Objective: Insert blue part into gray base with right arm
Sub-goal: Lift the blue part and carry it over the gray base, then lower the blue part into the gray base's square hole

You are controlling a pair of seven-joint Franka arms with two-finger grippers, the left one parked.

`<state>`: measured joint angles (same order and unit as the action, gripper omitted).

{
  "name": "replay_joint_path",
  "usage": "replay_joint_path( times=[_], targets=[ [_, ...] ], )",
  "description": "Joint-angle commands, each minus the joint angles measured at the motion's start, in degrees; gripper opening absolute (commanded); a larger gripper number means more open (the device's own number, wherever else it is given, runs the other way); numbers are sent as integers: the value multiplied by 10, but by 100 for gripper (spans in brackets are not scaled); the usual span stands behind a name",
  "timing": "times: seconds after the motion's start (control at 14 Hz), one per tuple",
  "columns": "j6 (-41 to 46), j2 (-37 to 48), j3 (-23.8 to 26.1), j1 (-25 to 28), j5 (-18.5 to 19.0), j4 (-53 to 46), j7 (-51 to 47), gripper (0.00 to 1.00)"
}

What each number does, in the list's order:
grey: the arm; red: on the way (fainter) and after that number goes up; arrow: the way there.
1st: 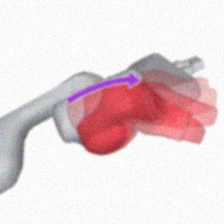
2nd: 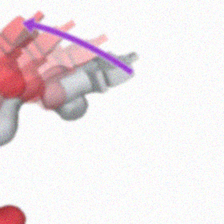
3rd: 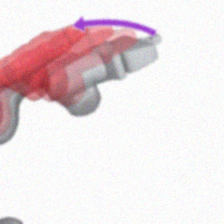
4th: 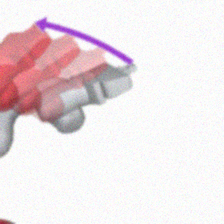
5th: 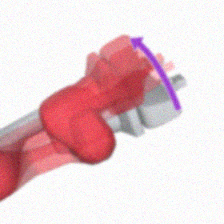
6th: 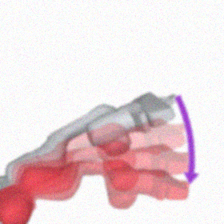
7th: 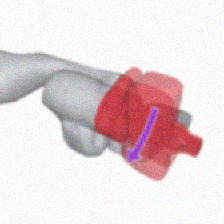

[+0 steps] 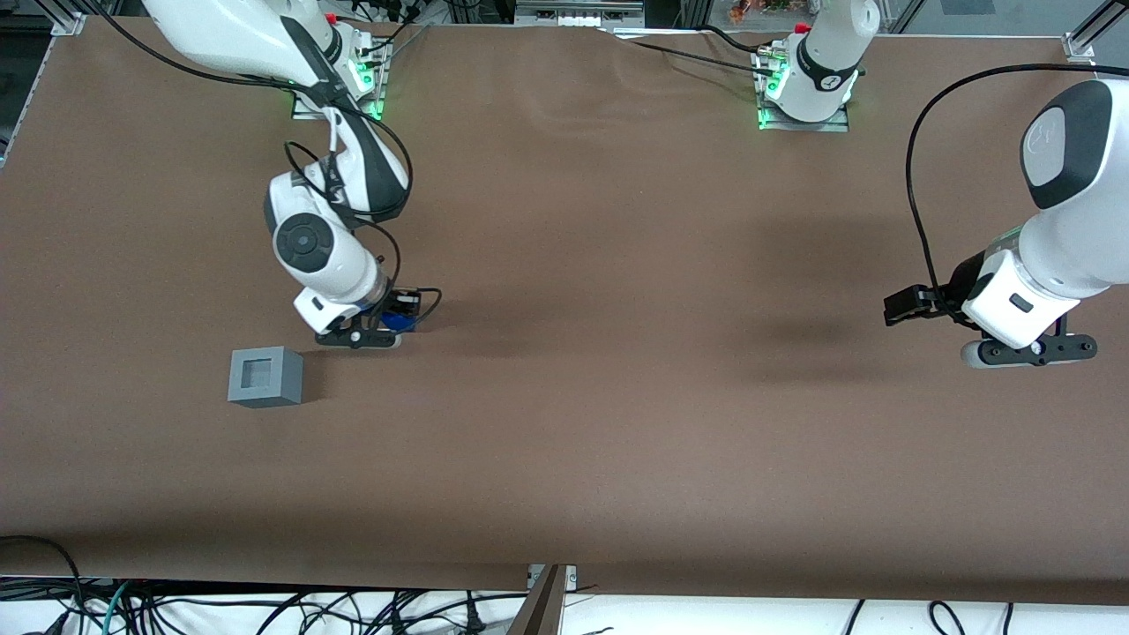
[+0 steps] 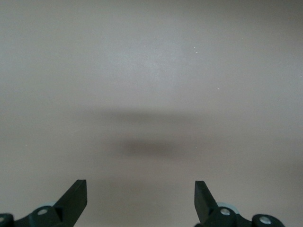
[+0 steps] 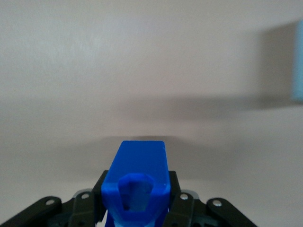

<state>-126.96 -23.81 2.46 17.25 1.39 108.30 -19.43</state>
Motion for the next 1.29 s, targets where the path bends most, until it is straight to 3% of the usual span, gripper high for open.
replay_joint_path(
  times=[0.0, 0.29, 0.5, 0.71, 1.21],
  targets=[
    [103, 7, -34, -13, 0, -86, 86, 7],
    [110, -3, -35, -84, -1, -144, 191, 7],
    [106, -17, -40, -106, 3, -154, 255, 7],
    [81, -55, -40, -160, -16, -150, 303, 7],
    [69, -63, -40, -161, -16, -149, 322, 6]
  ],
)
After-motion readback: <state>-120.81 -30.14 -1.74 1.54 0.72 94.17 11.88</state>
